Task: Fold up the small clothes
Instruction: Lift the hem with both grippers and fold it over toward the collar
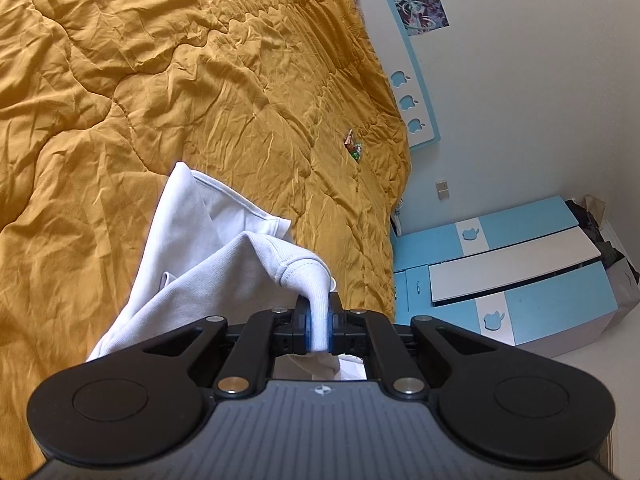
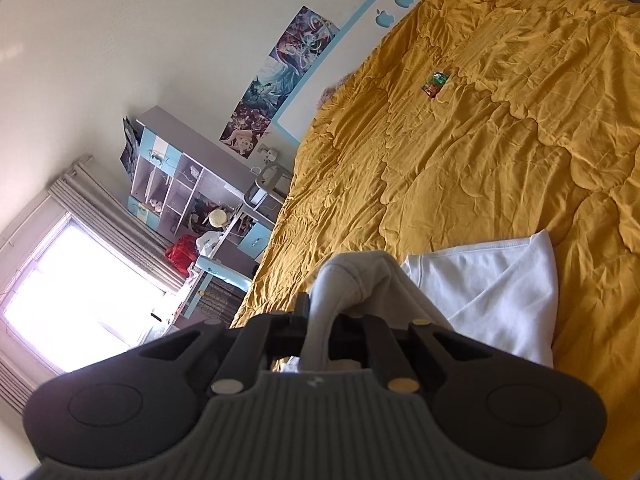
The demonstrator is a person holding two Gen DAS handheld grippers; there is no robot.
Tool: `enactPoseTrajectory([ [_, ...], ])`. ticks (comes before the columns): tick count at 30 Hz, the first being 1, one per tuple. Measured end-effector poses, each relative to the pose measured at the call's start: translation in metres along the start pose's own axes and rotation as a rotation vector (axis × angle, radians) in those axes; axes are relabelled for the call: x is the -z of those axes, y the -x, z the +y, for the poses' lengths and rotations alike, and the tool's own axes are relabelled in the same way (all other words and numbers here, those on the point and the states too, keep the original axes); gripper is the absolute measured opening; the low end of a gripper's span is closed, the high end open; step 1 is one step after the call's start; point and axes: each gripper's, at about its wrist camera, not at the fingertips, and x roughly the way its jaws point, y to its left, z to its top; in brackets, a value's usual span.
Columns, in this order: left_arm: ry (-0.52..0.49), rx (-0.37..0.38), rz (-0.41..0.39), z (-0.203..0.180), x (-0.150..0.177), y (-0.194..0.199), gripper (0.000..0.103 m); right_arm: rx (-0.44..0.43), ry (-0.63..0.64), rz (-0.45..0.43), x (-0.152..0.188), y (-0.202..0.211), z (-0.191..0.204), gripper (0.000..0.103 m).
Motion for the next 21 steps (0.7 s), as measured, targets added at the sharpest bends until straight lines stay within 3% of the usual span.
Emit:
enactPoseTrajectory([
  [5, 0.020, -0.056, 0.016, 0.012, -0.019, -0.028, 0.007, 0.055, -0.004, 0.023, -0.017, -0.042, -0.023, 0.001],
  [8, 0.039, -0.044, 0.003, 0.020, -0.025, -0.036, 0.007, 0.078, 0.008, 0.020, -0.021, -0.061, -0.034, 0.002],
  [16, 0.053, -0.073, -0.030, 0.034, -0.052, -0.064, 0.009, 0.070, -0.045, -0.007, -0.036, -0.103, -0.069, 0.003],
  [19, 0.100, -0.088, -0.076, 0.048, -0.067, -0.085, 0.016, 0.143, -0.146, -0.027, -0.040, -0.128, -0.090, 0.011],
  [20, 0.101, -0.114, -0.094, 0.052, -0.074, -0.094, 0.016, 0.171, -0.178, -0.025, -0.040, -0.136, -0.097, 0.023],
  [21, 0.101, -0.143, -0.097, 0.056, -0.082, -0.102, 0.018, 0.215, -0.207, -0.032, -0.040, -0.144, -0.103, 0.045],
])
